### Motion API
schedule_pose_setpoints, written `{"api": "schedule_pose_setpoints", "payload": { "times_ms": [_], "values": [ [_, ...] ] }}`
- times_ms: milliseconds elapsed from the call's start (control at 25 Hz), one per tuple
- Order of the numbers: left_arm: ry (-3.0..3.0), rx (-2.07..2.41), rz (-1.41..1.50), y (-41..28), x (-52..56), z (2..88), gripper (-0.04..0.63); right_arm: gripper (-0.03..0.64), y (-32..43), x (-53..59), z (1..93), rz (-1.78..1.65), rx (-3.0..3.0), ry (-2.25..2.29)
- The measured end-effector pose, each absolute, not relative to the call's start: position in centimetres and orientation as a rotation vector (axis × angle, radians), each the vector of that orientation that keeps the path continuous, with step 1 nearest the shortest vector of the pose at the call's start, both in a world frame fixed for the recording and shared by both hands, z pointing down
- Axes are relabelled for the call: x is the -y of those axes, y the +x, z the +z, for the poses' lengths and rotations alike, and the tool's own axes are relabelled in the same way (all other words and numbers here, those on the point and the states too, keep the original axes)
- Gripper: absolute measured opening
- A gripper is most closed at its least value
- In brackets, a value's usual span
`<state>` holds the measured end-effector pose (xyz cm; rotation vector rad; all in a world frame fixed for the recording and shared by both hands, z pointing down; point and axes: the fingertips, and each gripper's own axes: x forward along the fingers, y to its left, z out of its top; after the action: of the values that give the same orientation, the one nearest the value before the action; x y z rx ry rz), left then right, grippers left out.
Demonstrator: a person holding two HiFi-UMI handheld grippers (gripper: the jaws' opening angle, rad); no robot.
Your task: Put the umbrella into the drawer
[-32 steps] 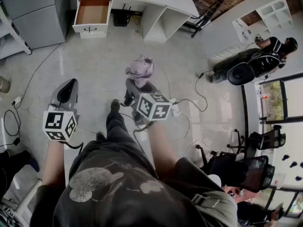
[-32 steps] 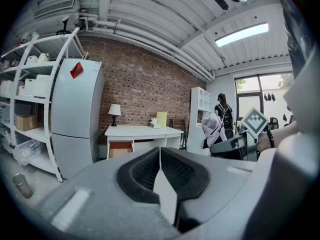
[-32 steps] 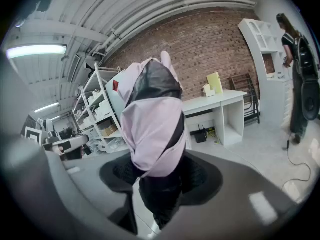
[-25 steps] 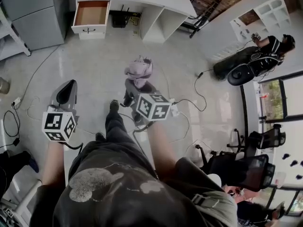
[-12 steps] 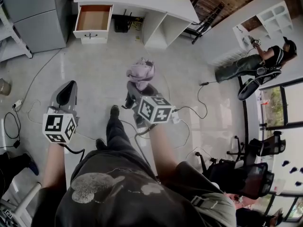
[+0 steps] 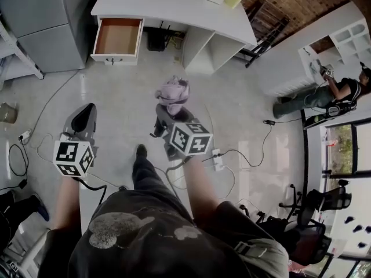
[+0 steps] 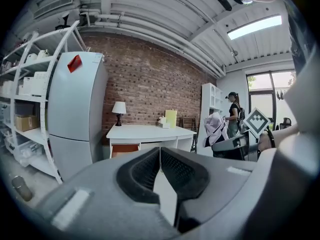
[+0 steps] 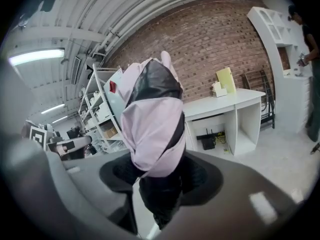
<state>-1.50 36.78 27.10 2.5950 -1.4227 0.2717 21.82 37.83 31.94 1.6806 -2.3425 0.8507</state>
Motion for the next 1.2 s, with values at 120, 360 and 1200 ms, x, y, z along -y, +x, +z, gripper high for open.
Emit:
{"api": "schedule_pose_setpoints", "payload": {
  "times_ms": [120,360,1200],
  "values": [
    [2.597,1.418,0.282,0.9,-33.3,26.8,0.018,0.222,23.8,-33.7,31.7,0.845,2.36,1.64],
    [2.572,1.512,0.268,3.7,-27.5,25.4,0.018,0.222,26.7,-27.5,30.6,0.803,2.411,1.566],
    [2.578,1.521,0.309,3.4,-13.4,26.8,0.018,0.222,27.3,-15.4,32.8,0.86,2.35,1.532]
  ]
}}
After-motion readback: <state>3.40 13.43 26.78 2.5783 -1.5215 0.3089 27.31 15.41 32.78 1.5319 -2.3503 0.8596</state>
